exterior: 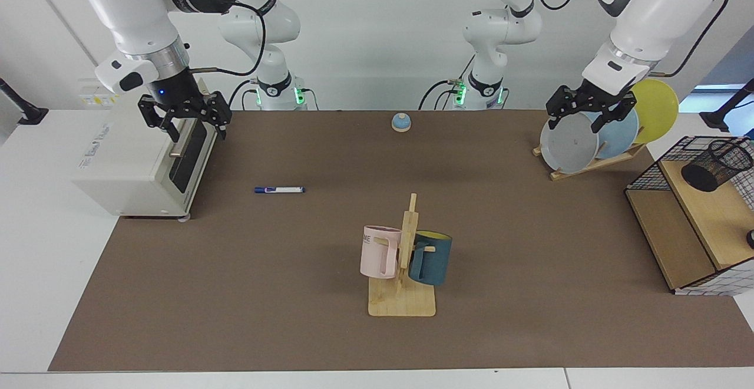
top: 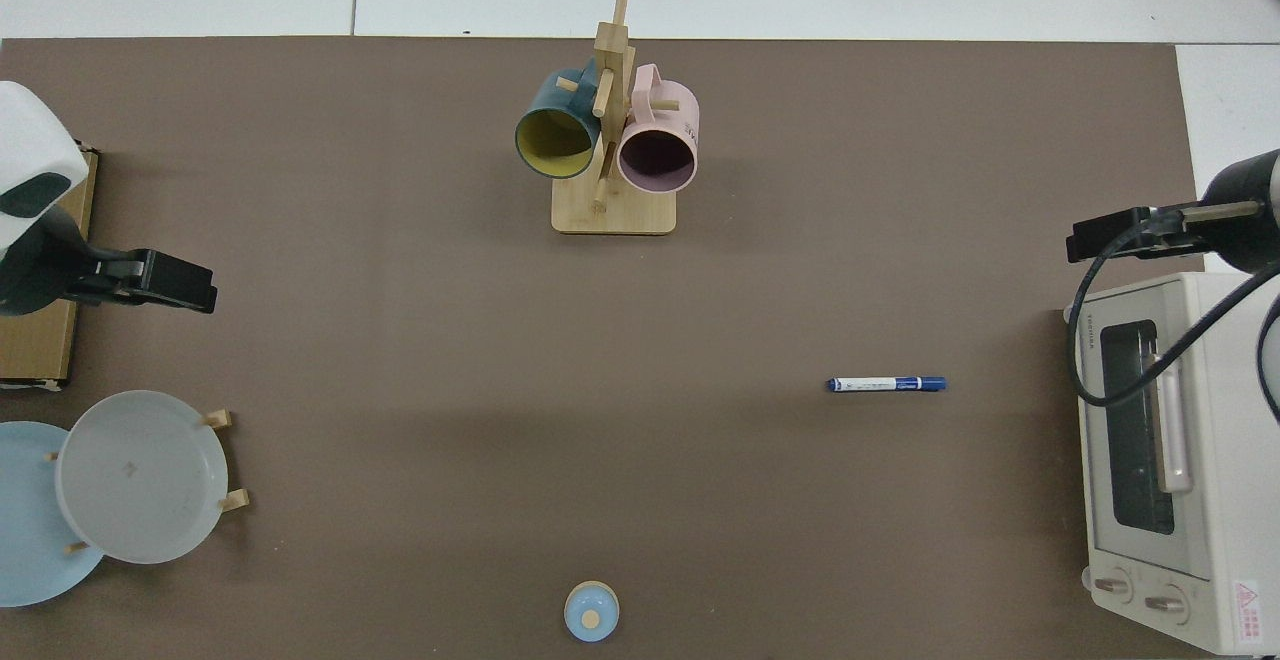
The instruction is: Put markers into pen holder
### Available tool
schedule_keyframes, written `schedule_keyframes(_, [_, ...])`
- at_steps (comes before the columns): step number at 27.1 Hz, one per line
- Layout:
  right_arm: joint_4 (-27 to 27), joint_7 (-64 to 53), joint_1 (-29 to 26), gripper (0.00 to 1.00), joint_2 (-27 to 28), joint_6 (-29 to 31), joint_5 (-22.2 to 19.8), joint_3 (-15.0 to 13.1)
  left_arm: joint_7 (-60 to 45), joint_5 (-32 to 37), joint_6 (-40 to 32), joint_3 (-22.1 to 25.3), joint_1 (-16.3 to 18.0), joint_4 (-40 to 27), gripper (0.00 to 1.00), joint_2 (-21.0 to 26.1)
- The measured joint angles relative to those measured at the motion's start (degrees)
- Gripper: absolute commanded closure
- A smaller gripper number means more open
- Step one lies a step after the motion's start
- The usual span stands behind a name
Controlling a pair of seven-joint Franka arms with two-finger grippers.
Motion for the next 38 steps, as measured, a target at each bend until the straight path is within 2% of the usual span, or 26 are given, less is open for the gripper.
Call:
schedule_keyframes(26, [-0.2,0.0,0.0,0.0,0.0,0.1,0.0,0.2,0.0,0.1,1.6,-0.2,0.0,-0.9,0.0,-0.5])
schedule_keyframes(33, [-1.2,0.0,-0.8,0.0,0.1,6.7,0.0,-0.1,0.0,2.0,1.7,-0.2,0.0,-1.2,0.0,-0.5])
schedule_keyframes(38, [-3.0,1.2,-0.8,0.0,0.6,8.1,0.1,0.0,1.7,3.9,2.6,-0.2,-0.1,-2.3,0.0,-0.7])
